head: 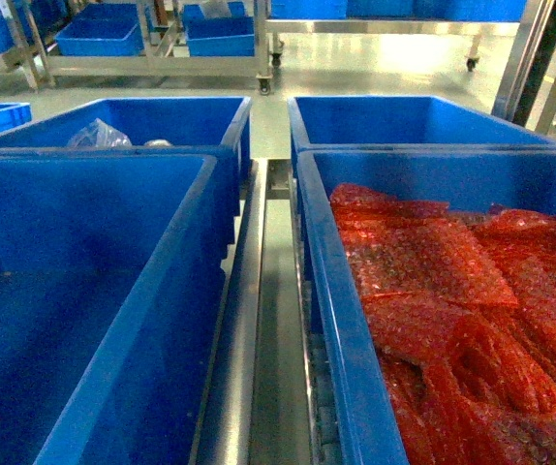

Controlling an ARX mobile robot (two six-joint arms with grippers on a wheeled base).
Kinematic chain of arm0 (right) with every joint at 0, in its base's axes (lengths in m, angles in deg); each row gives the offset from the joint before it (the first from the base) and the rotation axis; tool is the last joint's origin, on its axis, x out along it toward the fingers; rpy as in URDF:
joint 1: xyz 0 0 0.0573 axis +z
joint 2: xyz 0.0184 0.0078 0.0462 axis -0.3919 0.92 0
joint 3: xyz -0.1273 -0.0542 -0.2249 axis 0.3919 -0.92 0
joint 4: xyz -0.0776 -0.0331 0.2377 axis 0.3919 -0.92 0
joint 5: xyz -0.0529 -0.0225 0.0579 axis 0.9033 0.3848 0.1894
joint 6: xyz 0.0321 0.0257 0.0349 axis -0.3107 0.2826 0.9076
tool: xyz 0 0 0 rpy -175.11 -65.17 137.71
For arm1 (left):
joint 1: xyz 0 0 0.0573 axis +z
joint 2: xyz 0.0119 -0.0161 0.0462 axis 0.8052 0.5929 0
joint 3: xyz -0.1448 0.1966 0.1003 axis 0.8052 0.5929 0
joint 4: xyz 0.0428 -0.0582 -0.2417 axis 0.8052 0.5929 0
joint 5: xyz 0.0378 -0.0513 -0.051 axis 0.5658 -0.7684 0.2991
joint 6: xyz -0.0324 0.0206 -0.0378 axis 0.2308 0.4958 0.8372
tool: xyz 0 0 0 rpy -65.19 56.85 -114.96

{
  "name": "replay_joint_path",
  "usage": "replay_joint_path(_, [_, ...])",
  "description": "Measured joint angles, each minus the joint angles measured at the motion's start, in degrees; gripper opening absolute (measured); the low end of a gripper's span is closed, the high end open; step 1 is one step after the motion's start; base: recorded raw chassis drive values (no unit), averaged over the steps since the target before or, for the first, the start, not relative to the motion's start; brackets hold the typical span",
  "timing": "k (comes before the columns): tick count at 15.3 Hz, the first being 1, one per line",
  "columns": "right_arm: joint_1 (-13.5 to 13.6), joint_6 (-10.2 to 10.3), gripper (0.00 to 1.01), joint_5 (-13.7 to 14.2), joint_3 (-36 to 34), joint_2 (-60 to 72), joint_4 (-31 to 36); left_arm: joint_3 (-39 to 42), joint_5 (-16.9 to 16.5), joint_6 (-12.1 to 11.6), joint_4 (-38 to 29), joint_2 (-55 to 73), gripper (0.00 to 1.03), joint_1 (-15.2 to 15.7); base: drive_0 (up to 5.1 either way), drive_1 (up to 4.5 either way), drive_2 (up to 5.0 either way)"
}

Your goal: Pick blue part to blue bin on bottom shelf

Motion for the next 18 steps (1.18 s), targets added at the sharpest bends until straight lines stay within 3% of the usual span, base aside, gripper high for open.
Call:
replay_joint_path(7, [0.0,0.0,0.98,0.0,0.0,0.0,0.0,2.1,0.0,0.0,14.1,-17.3,0.02,0.0,0.0,0.0,0.0])
replay_joint_path(14, [0.0,0.0,0.98,0.0,0.0,0.0,0.0,2.1,0.0,0.0,20.1,-23.3,0.02,0.0,0.0,0.0,0.0])
replay_joint_path(15, [0.0,0.0,0.98,0.0,0.0,0.0,0.0,2.1,0.0,0.0,27.6,-28.1,0.02,0.0,0.0,0.0,0.0])
replay_joint_path(16, [0.0,0.0,0.98,0.0,0.0,0.0,0.0,2.1,0.1,0.0,30.1,-32.2,0.02,0.0,0.0,0.0,0.0])
replay_joint_path(18, [0.0,0.0,0.98,0.0,0.0,0.0,-0.1,2.1,0.0,0.0,30.2,-32.3,0.02,0.1,0.0,0.0,0.0])
